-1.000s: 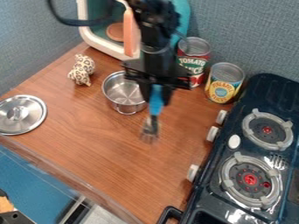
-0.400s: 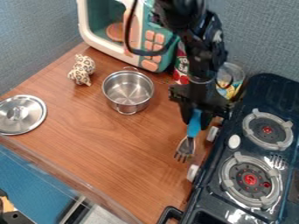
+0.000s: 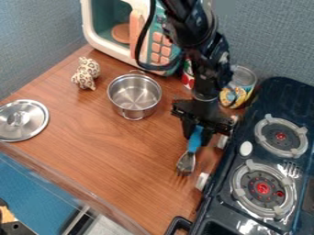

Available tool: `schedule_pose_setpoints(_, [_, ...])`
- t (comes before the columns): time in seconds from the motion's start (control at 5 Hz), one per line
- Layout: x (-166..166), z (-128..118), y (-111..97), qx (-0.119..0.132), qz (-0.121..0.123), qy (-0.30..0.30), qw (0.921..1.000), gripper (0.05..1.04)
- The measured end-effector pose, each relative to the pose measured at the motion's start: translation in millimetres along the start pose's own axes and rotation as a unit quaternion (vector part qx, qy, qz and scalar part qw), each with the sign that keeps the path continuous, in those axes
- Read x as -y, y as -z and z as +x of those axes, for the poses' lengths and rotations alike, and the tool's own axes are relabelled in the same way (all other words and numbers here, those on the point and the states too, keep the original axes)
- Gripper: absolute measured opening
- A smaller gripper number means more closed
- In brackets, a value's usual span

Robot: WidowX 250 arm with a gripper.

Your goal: Move the blue fork to the right side of the table

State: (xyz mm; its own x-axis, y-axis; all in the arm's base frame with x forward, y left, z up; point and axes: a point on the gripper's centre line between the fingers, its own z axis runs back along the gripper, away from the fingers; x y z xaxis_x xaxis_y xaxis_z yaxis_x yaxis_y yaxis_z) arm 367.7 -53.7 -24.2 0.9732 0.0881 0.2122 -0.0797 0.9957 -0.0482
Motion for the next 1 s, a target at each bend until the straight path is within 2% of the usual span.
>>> schedule_pose_setpoints(0.2, [-10.9, -0.2, 7.8, -0.009, 0.004, -0.015, 0.9998, 0.411])
schedule_pose_setpoints(0.4, [-8.5, 3.7, 10.3, -0.022, -0.003, -0.003, 0.9998, 0.485])
schedule_pose_setpoints(0.6, [-8.4, 2.4, 9.9, -0.035, -0.002, 0.007, 0.9993, 0.792])
schedule_pose_setpoints(0.8, [-8.7, -0.8, 9.7, -0.038, 0.007, 0.012, 0.9992, 0.995])
schedule_pose_setpoints(1.0, [-10.2, -1.7, -2.3, -0.032, 0.019, 0.014, 0.9992, 1.001])
